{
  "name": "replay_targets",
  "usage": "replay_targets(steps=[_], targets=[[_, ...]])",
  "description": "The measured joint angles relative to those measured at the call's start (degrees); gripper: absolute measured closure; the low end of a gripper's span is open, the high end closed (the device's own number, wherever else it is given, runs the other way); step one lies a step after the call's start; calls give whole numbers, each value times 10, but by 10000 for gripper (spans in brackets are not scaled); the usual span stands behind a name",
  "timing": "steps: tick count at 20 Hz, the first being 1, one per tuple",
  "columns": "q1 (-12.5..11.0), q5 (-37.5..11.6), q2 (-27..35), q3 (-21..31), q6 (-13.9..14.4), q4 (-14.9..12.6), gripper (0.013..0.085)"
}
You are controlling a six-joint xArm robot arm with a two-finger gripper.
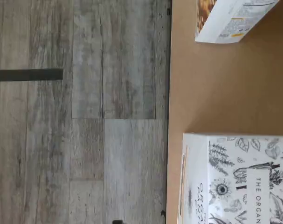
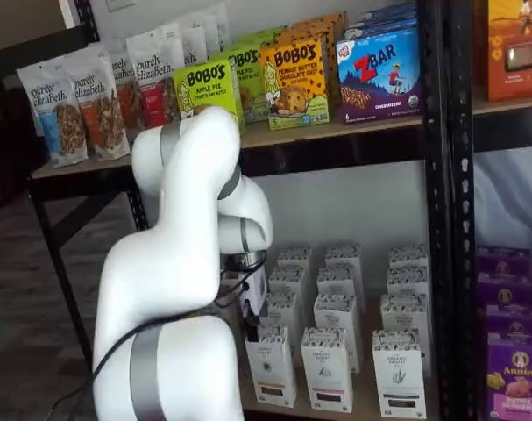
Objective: Pick up the white box with a yellow strip in the middle, on the bottom shelf, the fourth box from the left
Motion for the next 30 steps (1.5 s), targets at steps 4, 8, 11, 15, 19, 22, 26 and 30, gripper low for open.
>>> replay_targets(steps=[4,8,11,15,19,22,26,30], targets=[[1,-13,-13,14,-25,30,130],[1,-8,-17,14,-23,29,130],[2,-5,-12,7,-16,22,130],[3,0,5,-13,-11,18,130],[3,2,22,-34,-11,17,130],[1,3,36,-51,-12,16,130],[-1,4,52,-69,-9,11,130],[-3,4,64,-83,-10,9,130]])
